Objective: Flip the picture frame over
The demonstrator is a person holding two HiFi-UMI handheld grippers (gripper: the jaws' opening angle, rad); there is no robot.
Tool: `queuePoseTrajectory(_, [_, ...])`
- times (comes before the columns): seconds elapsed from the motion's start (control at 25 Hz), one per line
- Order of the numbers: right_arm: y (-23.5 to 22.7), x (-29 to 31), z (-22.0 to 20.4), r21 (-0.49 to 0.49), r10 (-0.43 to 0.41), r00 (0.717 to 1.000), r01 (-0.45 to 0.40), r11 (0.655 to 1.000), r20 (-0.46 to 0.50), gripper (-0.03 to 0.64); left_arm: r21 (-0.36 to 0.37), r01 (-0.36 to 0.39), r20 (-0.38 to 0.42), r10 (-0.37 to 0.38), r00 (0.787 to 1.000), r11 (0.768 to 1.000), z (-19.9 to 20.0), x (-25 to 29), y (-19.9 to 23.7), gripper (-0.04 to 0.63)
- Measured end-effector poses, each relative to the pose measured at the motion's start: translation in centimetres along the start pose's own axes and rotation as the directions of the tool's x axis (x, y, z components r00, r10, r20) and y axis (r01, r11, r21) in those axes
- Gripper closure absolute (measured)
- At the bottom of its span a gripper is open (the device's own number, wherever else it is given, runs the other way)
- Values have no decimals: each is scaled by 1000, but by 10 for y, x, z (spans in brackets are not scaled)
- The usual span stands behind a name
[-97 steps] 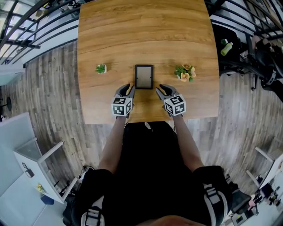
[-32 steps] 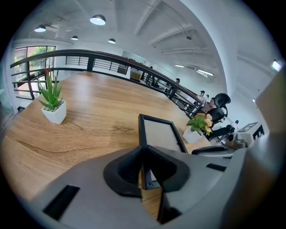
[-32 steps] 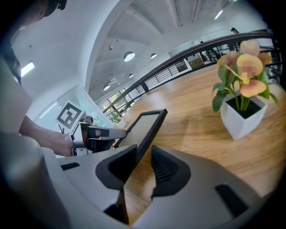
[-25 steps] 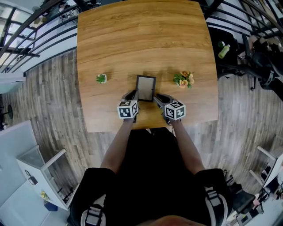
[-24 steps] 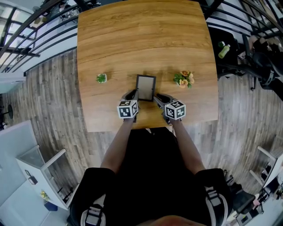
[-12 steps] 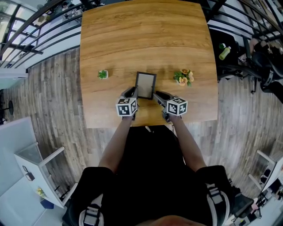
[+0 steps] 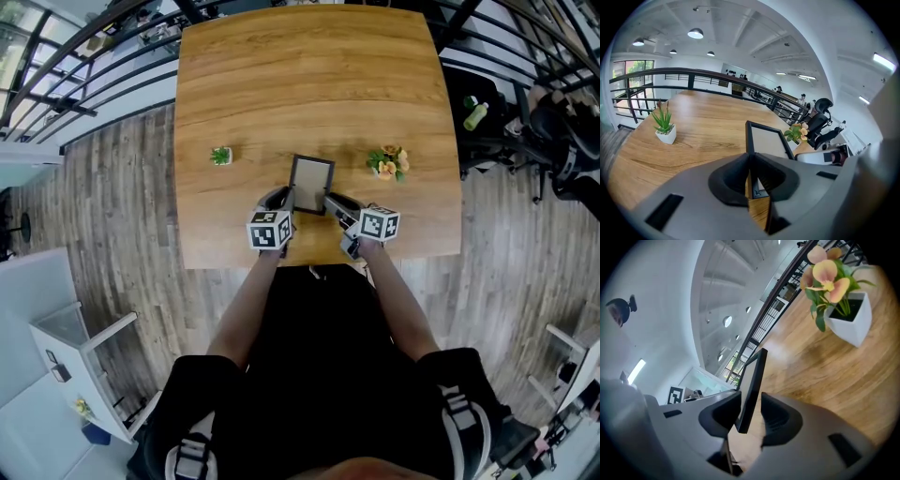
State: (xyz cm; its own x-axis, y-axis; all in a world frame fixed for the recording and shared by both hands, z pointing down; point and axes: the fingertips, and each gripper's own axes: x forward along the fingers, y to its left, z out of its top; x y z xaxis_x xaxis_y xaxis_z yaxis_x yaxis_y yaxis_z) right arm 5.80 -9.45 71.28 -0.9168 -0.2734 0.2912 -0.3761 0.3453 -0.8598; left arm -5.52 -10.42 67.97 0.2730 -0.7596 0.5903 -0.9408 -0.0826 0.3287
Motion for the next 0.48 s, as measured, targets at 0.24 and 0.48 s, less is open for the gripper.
queuePoseTrajectory(0.24, [12, -1, 4, 81, 48, 998, -50, 995, 32, 478, 16, 36, 15, -36, 999, 999, 1, -7, -10, 536])
queuePoseTrajectory(0.48, [14, -8, 6, 121, 78, 995, -85, 989, 64, 513, 17, 39, 30, -39, 999, 999, 0, -4, -16, 537])
